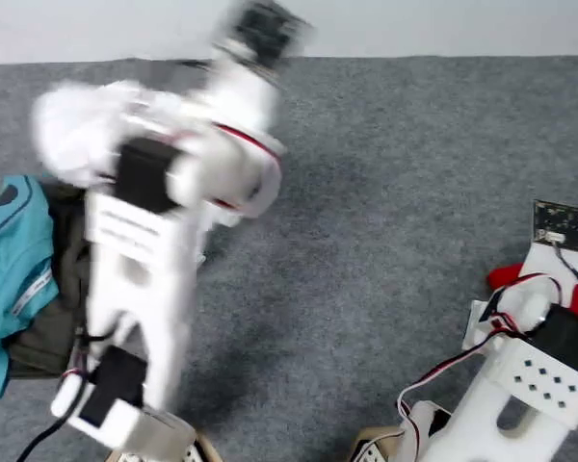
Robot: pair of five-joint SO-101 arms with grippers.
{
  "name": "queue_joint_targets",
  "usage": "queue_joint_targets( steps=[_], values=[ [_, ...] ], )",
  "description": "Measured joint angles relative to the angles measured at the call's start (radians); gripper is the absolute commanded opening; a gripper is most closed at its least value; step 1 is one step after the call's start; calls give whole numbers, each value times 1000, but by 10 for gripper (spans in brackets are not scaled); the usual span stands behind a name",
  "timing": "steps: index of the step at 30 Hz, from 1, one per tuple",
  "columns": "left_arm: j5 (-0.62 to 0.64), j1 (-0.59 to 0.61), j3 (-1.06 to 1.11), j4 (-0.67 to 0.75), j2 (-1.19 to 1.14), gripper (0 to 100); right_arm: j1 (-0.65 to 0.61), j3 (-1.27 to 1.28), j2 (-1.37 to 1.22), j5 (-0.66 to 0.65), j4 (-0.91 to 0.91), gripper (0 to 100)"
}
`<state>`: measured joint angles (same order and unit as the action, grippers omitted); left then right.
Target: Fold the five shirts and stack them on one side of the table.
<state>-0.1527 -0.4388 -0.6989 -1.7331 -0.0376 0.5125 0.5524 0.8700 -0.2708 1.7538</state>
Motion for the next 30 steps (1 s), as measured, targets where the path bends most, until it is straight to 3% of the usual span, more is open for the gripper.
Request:
queue_joint_targets(
  steps=[9,15,17,22,26,30],
  values=[
    [0,-334,158,0,0,2,0,0,0,0,0,10],
    [0,-457,198,14,0,2,0,0,0,0,0,10],
    [0,-470,198,17,0,13,0,0,0,0,0,10],
    [0,-456,198,12,9,146,0,0,0,-2,0,15],
    [0,-388,181,8,54,175,-9,0,0,-3,0,21],
    [0,-276,155,8,100,194,-101,0,0,-3,0,104]
  ],
)
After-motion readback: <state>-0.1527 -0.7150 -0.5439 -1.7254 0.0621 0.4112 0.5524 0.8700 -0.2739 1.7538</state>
